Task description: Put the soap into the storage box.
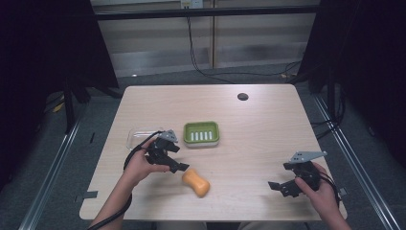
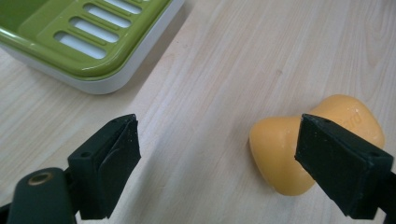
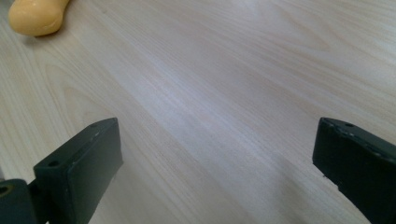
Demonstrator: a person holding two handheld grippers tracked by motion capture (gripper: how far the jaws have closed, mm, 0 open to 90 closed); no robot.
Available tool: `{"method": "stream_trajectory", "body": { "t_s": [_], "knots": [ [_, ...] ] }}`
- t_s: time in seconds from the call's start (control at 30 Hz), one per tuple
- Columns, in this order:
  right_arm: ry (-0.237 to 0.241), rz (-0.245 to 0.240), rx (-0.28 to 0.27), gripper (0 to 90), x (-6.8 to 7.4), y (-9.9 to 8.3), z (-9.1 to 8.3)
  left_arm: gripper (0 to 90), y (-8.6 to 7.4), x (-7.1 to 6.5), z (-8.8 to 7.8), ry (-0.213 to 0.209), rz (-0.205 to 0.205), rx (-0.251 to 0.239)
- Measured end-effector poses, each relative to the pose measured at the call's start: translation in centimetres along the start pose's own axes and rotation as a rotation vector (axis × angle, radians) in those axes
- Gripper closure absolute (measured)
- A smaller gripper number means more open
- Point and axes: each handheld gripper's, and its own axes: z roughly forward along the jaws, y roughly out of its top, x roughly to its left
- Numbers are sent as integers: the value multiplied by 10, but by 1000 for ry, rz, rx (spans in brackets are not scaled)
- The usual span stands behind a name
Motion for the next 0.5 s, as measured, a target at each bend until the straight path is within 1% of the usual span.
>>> {"method": "stream_trajectory", "body": {
  "t_s": [0.03, 0.07, 0.1, 0.13, 0.17, 0.2, 0.23, 0.27, 0.3, 0.33, 0.37, 0.43, 0.47, 0.5],
  "knots": [
    [0, -2, -1, 13, 0, 0, 0, 128, 0, -1, 2, 0, -6, -6],
    [1, -1, 0, 13, 0, 0, 0, 126, 1, -1, 3, -8, 3, 8],
    [3, 0, 0, 13, 0, 0, 0, 123, 1, -2, 4, -3, 5, 12],
    [1, 3, 0, 13, 0, 0, -1, 121, 2, -3, 5, -11, 11, 27],
    [0, 2, -1, 13, 0, 0, -1, 120, 3, -4, 5, -12, 16, 33],
    [1, 0, -3, 13, 0, 0, -1, 113, 4, -5, 6, -4, 22, 30],
    [0, 0, 0, 13, 0, 1, -1, 103, 6, -6, 6, -12, 39, 42],
    [1, 0, 1, 13, 0, 1, 0, 93, 7, -9, 7, -10, 41, 37],
    [2, -4, -1, 13, 0, 1, 0, 73, 9, -10, 7, -20, 51, 45],
    [4, -4, -2, 13, 0, 1, 0, 58, 10, -12, 7, -16, 54, 50],
    [4, -2, -2, 13, 0, 1, 1, 52, 12, -14, 7, -20, 56, 68],
    [6, -6, 0, 13, 0, 1, 1, 54, 14, -20, 10, -32, 81, 84],
    [8, -1, 2, 13, 1, 0, 1, 55, 15, -22, 11, -46, 98, 104],
    [8, -5, 3, 13, 1, 0, 1, 55, 16, -25, 13, -48, 118, 128]
  ]
}}
